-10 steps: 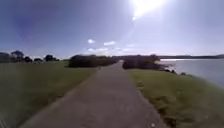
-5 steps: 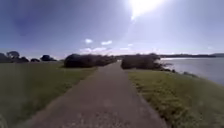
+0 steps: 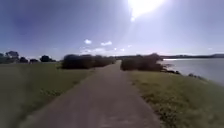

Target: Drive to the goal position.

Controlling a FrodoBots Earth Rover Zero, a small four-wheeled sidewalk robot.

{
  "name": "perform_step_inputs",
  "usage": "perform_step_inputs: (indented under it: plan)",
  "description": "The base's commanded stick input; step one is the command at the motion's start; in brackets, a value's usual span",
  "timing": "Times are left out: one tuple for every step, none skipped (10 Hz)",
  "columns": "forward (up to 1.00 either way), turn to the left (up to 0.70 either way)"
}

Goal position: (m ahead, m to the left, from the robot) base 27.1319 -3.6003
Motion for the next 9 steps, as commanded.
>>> perform_step_inputs:
  plan:
    - [0.85,0.00]
    - [0.85,0.00]
    - [0.85,0.00]
    - [0.85,0.00]
    - [0.85,0.00]
    - [0.85,0.00]
    - [0.85,0.00]
    - [0.85,0.00]
    - [0.85,0.00]
